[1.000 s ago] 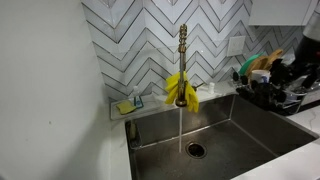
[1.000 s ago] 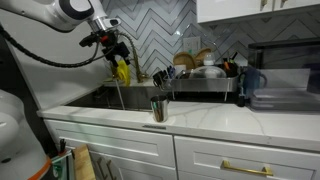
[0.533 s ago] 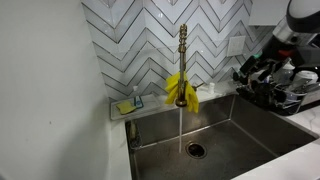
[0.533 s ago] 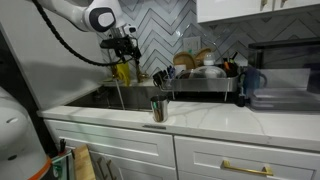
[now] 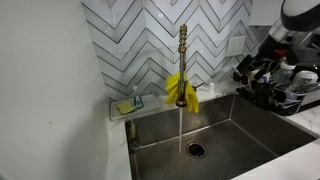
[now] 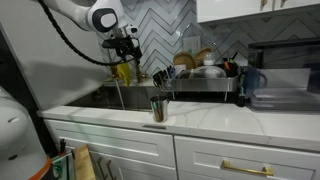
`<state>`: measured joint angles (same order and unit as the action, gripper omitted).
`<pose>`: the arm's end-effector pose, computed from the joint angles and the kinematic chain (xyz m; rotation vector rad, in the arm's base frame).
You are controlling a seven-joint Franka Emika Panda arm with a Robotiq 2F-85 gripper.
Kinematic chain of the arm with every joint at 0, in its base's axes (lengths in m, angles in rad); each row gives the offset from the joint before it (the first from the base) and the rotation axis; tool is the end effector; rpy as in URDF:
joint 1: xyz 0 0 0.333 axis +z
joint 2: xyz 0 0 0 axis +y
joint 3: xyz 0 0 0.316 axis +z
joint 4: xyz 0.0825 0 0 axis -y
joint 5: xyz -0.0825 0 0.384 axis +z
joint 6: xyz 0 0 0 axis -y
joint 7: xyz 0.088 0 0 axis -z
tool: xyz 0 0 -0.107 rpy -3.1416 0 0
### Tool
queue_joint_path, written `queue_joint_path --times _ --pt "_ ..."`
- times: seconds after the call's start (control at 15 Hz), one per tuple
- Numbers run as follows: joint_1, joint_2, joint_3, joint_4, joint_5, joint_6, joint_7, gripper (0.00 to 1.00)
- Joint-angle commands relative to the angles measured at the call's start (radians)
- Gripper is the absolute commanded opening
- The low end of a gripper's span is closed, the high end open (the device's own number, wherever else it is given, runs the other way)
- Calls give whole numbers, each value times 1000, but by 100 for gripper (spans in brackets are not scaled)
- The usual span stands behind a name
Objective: Close the tap
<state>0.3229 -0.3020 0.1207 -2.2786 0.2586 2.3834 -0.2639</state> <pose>0.4433 0.2178 0.5191 -2.7641 -0.7916 -0.5663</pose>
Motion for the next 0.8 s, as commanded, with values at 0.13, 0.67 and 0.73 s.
queue_joint_path --times 0.13,0.67,0.73 --pt "12 118 -5 94 89 36 -116 100" --pt "-22 330 46 289 104 4 -158 100" --pt "-26 359 56 315 96 4 -155 100"
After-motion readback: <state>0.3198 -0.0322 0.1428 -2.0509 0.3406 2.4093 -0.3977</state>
